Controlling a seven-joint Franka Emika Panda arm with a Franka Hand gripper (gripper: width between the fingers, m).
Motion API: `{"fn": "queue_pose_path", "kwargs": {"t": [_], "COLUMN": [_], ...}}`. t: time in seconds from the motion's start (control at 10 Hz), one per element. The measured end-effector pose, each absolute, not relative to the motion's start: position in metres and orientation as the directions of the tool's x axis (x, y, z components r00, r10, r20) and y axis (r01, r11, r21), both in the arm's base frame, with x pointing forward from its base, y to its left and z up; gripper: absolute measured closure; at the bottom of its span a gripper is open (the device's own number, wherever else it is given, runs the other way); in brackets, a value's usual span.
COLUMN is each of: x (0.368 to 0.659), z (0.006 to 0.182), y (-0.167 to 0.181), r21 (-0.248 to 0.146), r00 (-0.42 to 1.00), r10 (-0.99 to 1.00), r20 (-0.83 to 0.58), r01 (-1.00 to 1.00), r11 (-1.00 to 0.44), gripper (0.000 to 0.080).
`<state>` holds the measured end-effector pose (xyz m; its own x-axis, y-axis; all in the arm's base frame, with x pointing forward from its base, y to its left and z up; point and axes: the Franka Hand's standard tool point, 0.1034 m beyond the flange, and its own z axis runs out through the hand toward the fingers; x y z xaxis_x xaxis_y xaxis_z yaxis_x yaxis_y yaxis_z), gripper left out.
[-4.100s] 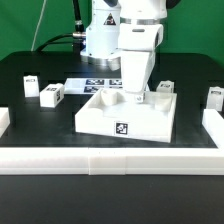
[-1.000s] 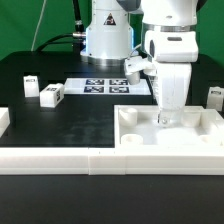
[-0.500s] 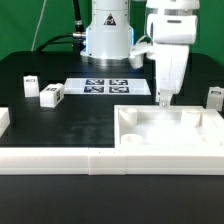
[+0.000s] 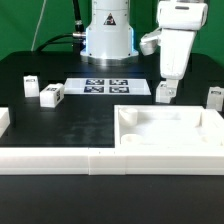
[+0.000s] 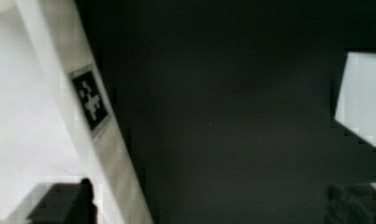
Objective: Assemble one leg
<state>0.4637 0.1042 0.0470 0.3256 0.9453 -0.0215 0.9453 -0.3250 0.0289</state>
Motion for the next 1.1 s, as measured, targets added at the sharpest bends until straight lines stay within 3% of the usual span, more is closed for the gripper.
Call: {"fn": "queue_pose_path", "kwargs": {"t": [0.4, 0.6, 0.8, 1.1], "x": [0.449, 0.436, 0.428, 0.432], "z": [0.042, 0.038, 0.036, 0.040], "y": [0.119, 0.143, 0.164, 0.181], "r21": [0.015, -0.004, -0.023, -0.056], "r00": [0.731, 0.902, 0.986, 0.986], "r10": [0.683, 0.431, 0.169, -0.166], "r20": [-0.013, 0.001, -0.008, -0.021], "r01": [0.683, 0.431, 0.169, -0.167], "r11": [-0.731, -0.902, -0.985, -0.984], "gripper": [0.0151, 0.0151, 0.0151, 0.0151]}}
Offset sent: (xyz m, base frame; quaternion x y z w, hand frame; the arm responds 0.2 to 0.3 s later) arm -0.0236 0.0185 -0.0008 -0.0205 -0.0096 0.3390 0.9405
